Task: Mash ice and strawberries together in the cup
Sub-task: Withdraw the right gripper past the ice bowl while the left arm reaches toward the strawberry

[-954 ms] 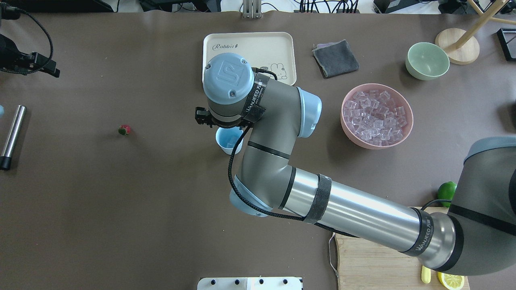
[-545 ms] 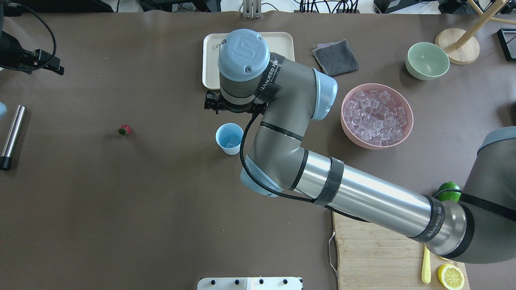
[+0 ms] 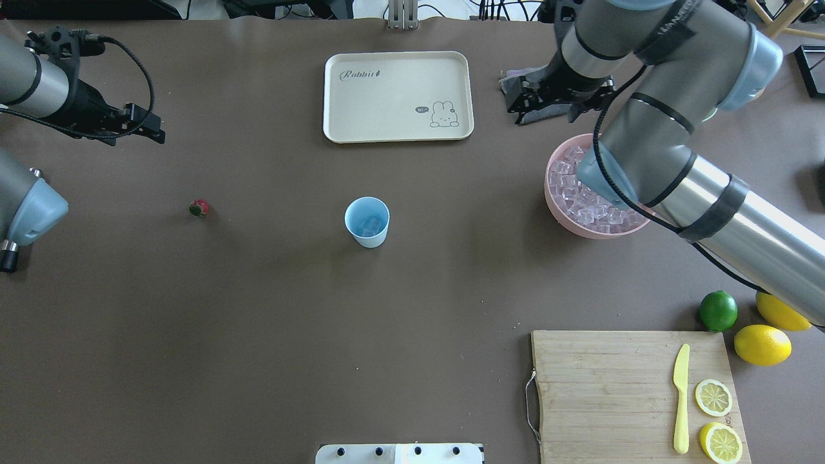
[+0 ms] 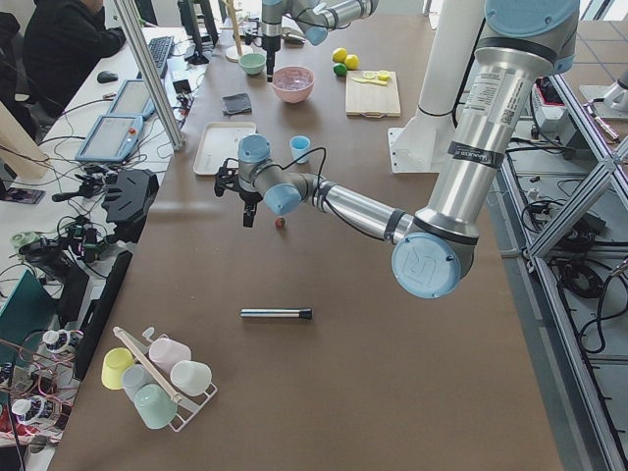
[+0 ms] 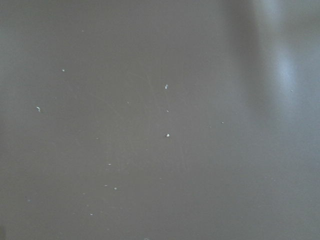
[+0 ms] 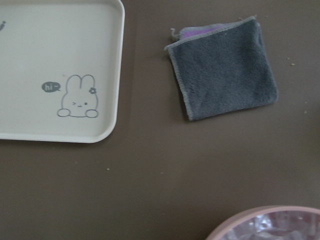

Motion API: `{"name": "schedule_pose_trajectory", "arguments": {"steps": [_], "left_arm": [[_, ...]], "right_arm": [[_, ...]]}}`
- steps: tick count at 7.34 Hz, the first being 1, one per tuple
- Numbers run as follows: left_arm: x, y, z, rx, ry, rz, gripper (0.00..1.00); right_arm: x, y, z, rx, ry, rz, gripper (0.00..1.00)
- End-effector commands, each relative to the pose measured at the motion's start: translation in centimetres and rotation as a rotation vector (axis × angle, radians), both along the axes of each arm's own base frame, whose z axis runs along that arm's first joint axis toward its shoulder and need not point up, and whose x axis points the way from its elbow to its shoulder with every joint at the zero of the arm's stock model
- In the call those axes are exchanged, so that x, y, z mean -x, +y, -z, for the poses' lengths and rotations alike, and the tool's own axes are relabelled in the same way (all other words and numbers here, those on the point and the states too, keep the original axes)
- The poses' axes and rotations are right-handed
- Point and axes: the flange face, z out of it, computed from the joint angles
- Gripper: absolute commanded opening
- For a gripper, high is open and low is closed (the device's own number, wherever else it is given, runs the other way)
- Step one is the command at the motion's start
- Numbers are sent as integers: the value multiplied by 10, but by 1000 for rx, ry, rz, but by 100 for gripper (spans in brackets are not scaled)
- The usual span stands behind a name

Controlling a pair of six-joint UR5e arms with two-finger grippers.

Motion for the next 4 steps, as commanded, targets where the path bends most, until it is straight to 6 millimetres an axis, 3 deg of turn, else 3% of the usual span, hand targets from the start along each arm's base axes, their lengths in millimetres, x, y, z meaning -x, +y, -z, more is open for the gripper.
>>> {"name": "schedule_pose_trajectory", "arguments": {"steps": [1,2,3,4], "left_arm": [[-52,17,14,-17,-12,-27,97],[-58,23,8,-19,-26,-27,96],[-65,26,3,-13,-34,-35,96],[-84,30,-6,-20,-64,-41,96]], "right_arm": [[-132,11,-113,-44,-49,70,98],[-172,24,-137,-63,-34,65,98],[-197,24,-143,-60,-53,64,98],[-211,28,-155,-67,-50,69,98]]}}
